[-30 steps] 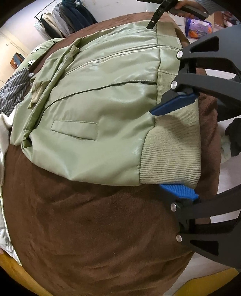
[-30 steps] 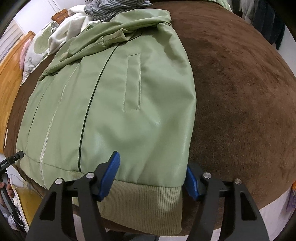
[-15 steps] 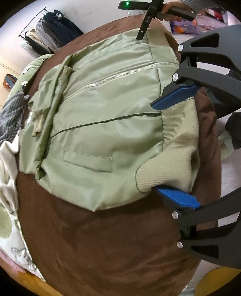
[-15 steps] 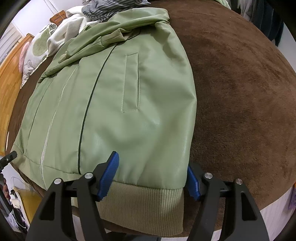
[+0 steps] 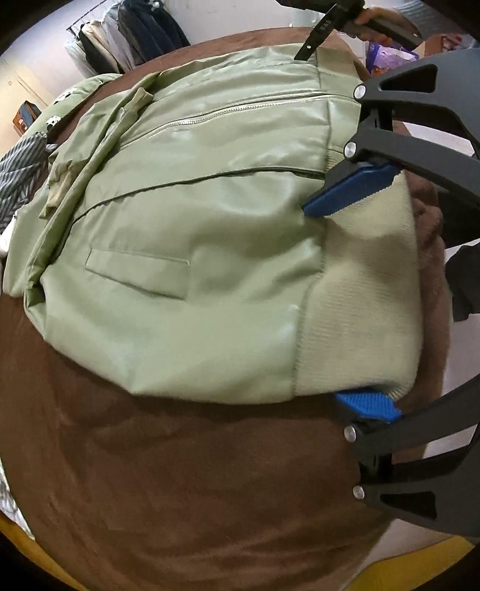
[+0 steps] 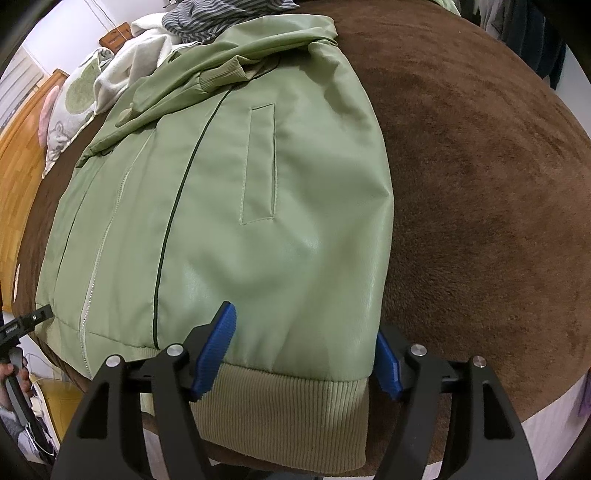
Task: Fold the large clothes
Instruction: 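Close both tools on the ribbed hem of the jacket, then lift the hem with both tools and fold it over toward the collar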
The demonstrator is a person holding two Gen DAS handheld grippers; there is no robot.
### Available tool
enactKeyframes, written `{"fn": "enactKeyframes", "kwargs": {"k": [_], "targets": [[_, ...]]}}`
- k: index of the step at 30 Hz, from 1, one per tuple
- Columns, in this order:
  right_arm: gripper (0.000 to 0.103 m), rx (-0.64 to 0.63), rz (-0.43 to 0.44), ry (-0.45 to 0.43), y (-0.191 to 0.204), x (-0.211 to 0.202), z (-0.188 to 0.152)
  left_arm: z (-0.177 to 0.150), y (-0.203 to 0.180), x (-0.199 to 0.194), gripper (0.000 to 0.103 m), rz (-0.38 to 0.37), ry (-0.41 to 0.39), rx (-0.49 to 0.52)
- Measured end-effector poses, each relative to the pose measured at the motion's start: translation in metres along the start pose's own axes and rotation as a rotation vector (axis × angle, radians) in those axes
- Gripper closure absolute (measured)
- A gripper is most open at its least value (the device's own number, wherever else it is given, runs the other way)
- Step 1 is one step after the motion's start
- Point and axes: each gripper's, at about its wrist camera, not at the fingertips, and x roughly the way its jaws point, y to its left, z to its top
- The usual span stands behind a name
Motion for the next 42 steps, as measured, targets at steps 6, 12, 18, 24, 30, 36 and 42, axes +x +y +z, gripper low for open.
{"fn": "enactKeyframes", "kwargs": {"k": [6, 12, 18, 24, 30, 36, 42], "targets": [[0.062, 0.027, 0.006, -0.008, -0.007, -0.008, 0.001, 0.007, -0.012, -0.012, 0.055, -0.021, -0.049, 0.002], [0.068, -0.011, -0.042, 0.018, 0.002, -0.001, 0.003, 0.008, 0.001, 0.004, 0.065, -0.024, 0.002, -0.014], [0.087, -0.076, -0.103, -0.001, 0.016, -0.005, 0.004, 0.011, -0.009, 0.001, 0.076, -0.001, 0.013, 0.048], [0.091, -0.068, -0.127, -0.007, 0.023, -0.022, 0.011, 0.015, -0.013, -0.021, 0.086, -0.015, -0.017, 0.032], [0.092, -0.066, -0.132, -0.023, 0.034, -0.056, 0.029, 0.026, -0.023, -0.055, 0.086, -0.049, -0.049, 0.038], [0.093, -0.082, -0.143, -0.052, 0.045, -0.087, 0.055, 0.049, -0.033, -0.082, 0.087, -0.076, -0.086, 0.020], [0.093, -0.076, -0.138, -0.037, 0.044, -0.091, 0.078, 0.073, -0.041, -0.087, 0.087, -0.057, -0.085, -0.011]]}}
